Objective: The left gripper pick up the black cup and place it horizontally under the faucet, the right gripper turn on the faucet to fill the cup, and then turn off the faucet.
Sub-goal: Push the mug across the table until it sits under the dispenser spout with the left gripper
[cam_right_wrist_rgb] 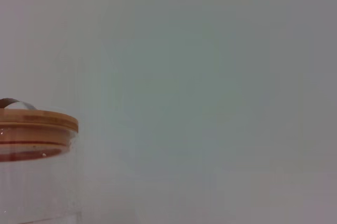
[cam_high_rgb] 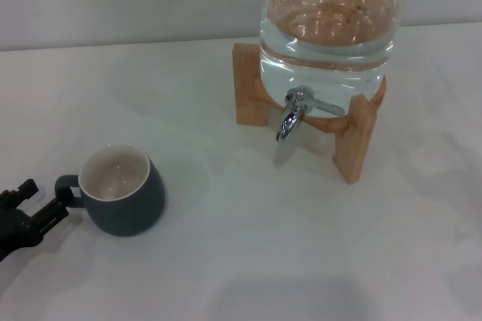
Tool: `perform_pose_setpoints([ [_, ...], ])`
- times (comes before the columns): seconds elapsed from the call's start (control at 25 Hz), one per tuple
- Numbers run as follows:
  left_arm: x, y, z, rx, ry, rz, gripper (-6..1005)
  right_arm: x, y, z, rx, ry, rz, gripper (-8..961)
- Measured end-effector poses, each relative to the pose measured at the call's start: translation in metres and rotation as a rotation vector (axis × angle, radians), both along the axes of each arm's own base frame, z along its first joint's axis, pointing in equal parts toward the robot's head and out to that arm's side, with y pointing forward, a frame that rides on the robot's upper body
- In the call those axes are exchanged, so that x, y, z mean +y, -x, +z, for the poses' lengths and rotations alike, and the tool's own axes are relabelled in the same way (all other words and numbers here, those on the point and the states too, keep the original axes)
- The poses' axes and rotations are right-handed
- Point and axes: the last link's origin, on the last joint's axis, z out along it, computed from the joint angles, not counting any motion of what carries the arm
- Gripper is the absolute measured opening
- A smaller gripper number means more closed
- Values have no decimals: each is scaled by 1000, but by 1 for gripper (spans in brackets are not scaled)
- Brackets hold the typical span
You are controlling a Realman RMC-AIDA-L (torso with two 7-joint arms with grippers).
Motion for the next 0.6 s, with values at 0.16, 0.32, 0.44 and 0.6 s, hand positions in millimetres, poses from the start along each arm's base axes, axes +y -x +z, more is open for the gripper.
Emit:
perform_pose_setpoints([
  [0.16, 2, -1, 0, 1, 0, -4, 816, 2, -1, 0, -2, 2, -5, 858],
  [0.32, 2, -1, 0, 2, -2, -6, 790, 4, -1, 0, -3, 4, -10, 858],
  [0.44, 3, -2, 0, 0, -4, -7, 539, 5, -2, 0, -4, 6, -14, 858],
  [0.6, 4, -2, 1, -4, -9, -5, 348, 5, -1, 0, -4, 6, -13, 857],
])
